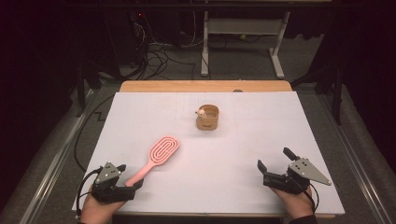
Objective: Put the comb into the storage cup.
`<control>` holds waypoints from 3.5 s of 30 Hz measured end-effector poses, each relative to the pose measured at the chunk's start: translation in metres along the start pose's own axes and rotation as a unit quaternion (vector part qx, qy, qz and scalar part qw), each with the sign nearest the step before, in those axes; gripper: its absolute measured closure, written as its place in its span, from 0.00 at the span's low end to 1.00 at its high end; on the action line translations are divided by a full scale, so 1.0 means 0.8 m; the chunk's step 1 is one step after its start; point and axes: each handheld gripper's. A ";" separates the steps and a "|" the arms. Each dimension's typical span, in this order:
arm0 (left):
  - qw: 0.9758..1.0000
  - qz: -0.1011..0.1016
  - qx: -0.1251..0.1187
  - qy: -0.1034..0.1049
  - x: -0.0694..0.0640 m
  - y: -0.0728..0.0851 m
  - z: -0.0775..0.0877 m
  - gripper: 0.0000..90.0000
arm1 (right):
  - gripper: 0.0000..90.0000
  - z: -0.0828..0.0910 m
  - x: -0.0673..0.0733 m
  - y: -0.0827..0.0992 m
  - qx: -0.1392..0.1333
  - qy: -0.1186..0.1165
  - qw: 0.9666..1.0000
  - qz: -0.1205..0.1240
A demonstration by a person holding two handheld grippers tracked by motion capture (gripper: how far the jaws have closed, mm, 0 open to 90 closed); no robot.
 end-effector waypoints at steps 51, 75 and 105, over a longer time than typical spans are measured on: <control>0.995 -0.035 0.094 -0.012 -0.033 -0.157 -0.102 0.00 | 0.00 0.007 -0.002 -0.002 -0.006 -0.002 1.000 0.003; 0.985 -0.023 0.172 -0.025 -0.032 -0.154 -0.127 0.00 | 0.00 0.012 -0.004 -0.002 -0.010 0.001 1.000 -0.001; 0.983 -0.014 0.182 -0.004 -0.021 -0.146 -0.137 0.00 | 0.00 0.015 -0.006 -0.001 -0.011 0.005 1.000 -0.002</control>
Point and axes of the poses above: each handheld gripper's, and its own axes: z roughly backward along the jaws, y roughly out of its underside, x roughly to its left, and after that the axes turned 2 degrees about -y, right-handed
